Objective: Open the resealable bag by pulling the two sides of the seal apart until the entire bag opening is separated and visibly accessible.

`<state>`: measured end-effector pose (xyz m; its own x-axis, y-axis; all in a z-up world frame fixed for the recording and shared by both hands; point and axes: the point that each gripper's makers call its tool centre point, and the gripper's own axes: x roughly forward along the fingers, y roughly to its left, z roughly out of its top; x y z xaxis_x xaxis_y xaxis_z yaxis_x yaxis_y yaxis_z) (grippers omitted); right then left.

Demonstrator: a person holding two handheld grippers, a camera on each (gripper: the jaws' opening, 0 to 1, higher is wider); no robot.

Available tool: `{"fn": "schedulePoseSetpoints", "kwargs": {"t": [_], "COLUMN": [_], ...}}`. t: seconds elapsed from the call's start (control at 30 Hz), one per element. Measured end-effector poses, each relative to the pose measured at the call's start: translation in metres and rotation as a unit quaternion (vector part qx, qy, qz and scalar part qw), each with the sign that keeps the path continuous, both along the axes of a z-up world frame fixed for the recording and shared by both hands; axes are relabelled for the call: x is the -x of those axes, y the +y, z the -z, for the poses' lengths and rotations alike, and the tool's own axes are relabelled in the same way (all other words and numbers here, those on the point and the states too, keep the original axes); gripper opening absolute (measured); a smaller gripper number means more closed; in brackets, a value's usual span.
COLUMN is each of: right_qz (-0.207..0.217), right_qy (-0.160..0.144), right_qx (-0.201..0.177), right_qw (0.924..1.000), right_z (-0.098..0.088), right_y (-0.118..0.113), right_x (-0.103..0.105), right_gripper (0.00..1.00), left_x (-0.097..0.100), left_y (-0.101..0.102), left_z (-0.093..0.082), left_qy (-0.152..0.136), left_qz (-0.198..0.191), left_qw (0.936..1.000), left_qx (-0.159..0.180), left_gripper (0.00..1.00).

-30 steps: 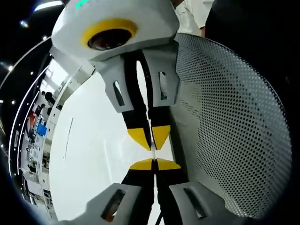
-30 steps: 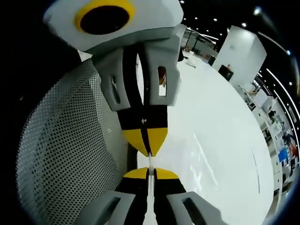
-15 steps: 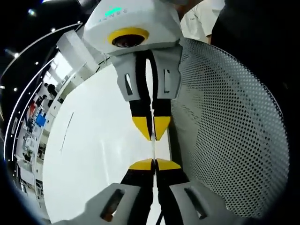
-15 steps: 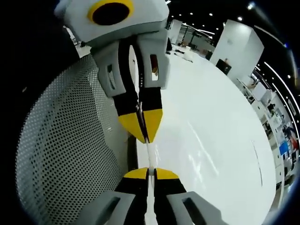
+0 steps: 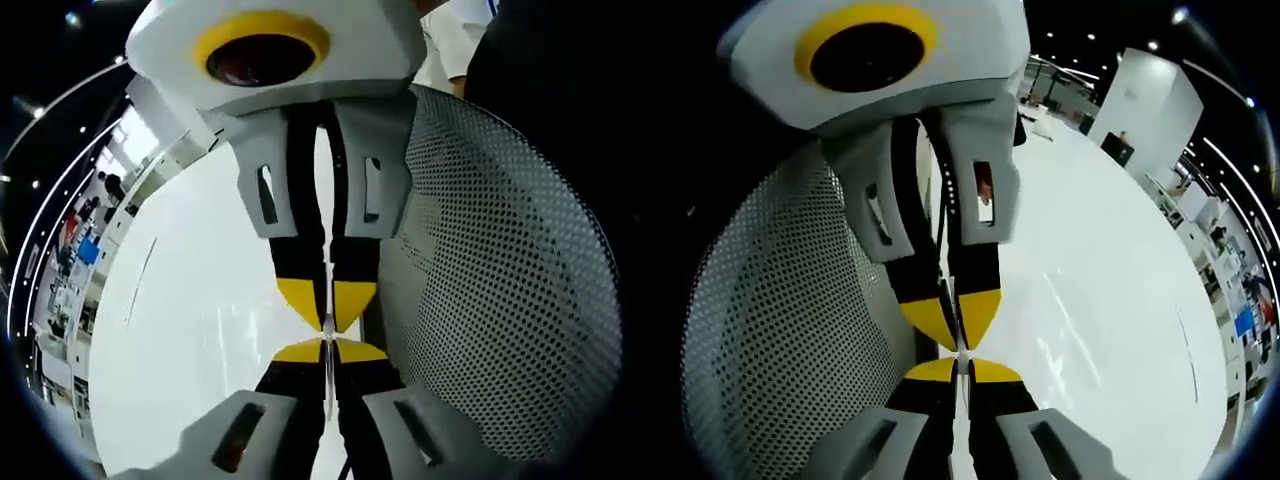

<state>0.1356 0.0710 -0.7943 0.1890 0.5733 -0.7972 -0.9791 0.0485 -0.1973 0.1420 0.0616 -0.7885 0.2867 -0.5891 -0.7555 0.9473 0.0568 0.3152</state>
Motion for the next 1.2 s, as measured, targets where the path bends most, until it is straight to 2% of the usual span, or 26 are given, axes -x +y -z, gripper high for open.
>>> {"fn": "schedulePoseSetpoints", "kwargs": {"t": [0.1,0.23,0.33,0.53,0.63,0.7,0.83,0.9,1.0,1.13,1.2], "right_qz": [0.000,0.003,-0.011,-0.021,-0.020,-0.009,-0.010,-0.015,-0.007,-0.006,-0.009], "right_qy": [-0.001,0.002,-0.013,-0.022,-0.014,0.001,0.001,-0.016,-0.019,-0.017,-0.018], "right_qx": [0.000,-0.005,-0.002,-0.008,-0.009,-0.011,-0.007,-0.009,-0.021,-0.021,-0.017], "right_qw": [1.0000,1.0000,0.9999,0.9995,0.9997,0.9999,0.9999,0.9997,0.9996,0.9996,0.9996], "right_z": [0.000,0.003,0.002,0.001,0.000,0.001,0.001,-0.002,-0.006,-0.005,-0.004], "right_y": [0.000,0.000,0.001,0.006,0.005,0.004,0.003,0.004,0.003,0.002,0.002], "right_x": [-0.001,-0.001,0.000,0.000,-0.001,0.000,0.001,-0.001,-0.002,-0.004,-0.003], "right_gripper": [0.00,0.00,0.00,0.00,0.00,0.00,0.00,0.00,0.00,0.00,0.00], "left_x": [0.000,0.001,0.001,0.000,0.000,0.001,0.002,0.000,-0.002,-0.001,-0.002], "left_y": [0.001,0.000,0.000,0.003,0.001,0.001,0.000,0.000,0.002,0.002,0.003], "left_z": [0.001,0.003,0.003,0.005,0.003,0.002,0.001,-0.002,-0.008,-0.009,-0.009], "left_qy": [-0.005,-0.013,-0.018,-0.007,0.007,0.019,0.015,0.010,0.015,0.015,0.025], "left_qz": [0.001,0.034,0.040,0.036,0.020,0.009,0.011,0.010,0.004,0.007,-0.001], "left_qw": [1.0000,0.9993,0.9990,0.9993,0.9995,0.9992,0.9995,0.9996,0.9992,0.9993,0.9990], "left_qx": [0.003,0.009,0.005,0.003,0.024,0.034,0.026,0.025,0.038,0.035,0.036], "left_gripper": [0.00,0.00,0.00,0.00,0.00,0.00,0.00,0.00,0.00,0.00,0.00]}}
